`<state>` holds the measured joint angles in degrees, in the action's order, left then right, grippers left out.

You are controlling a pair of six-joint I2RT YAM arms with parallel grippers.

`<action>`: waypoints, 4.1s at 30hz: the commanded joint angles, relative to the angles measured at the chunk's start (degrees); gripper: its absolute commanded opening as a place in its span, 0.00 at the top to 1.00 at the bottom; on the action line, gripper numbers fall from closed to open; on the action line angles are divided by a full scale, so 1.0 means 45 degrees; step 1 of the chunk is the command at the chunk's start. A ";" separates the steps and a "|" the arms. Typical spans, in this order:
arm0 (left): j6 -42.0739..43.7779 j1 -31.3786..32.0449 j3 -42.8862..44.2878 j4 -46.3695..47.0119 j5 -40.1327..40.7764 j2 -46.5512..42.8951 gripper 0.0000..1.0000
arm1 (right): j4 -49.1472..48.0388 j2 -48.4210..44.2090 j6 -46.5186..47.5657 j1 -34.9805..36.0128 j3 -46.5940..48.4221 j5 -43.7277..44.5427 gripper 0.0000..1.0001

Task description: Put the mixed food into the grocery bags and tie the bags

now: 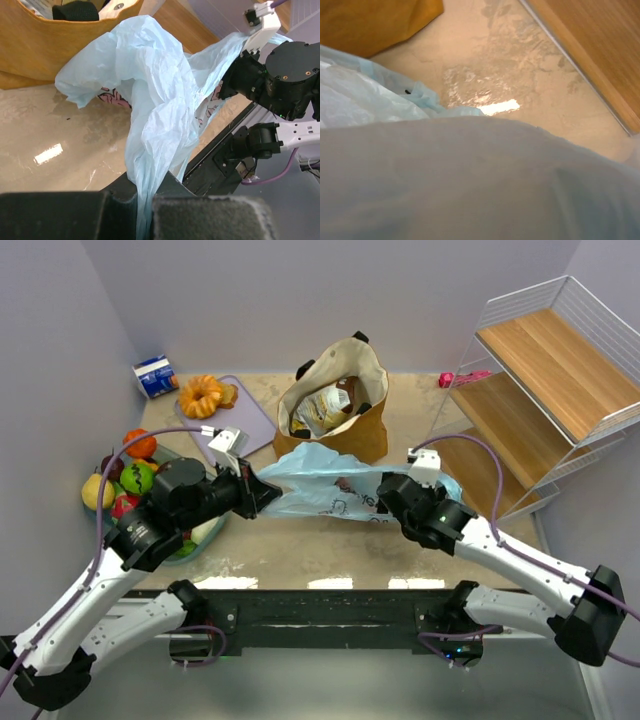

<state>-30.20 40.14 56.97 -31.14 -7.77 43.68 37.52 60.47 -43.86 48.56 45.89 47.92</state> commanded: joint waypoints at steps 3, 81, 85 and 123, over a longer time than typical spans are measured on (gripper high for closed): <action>0.0694 -0.0131 0.0525 -0.0543 -0.0967 0.0467 1.00 | -0.0056 0.0195 0.2826 -0.0204 0.1050 -0.3243 0.01; 0.5480 -0.2611 0.1715 0.0864 -0.2317 0.4551 1.00 | -0.5544 -0.0409 -0.1601 -0.0087 0.1093 -1.6957 0.01; 0.5499 -0.2611 0.1657 0.1059 -0.2724 0.4629 1.00 | -0.5720 -0.0527 -0.1584 -0.0087 0.1071 -1.7580 0.01; 1.0206 -0.2611 0.2105 -0.0288 -0.5988 0.4199 1.00 | 0.0314 0.3476 1.3592 -0.2040 0.9138 -1.3093 0.02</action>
<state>13.10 28.84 63.90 -31.66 -31.53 63.72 40.77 77.47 9.82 39.97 86.39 -15.86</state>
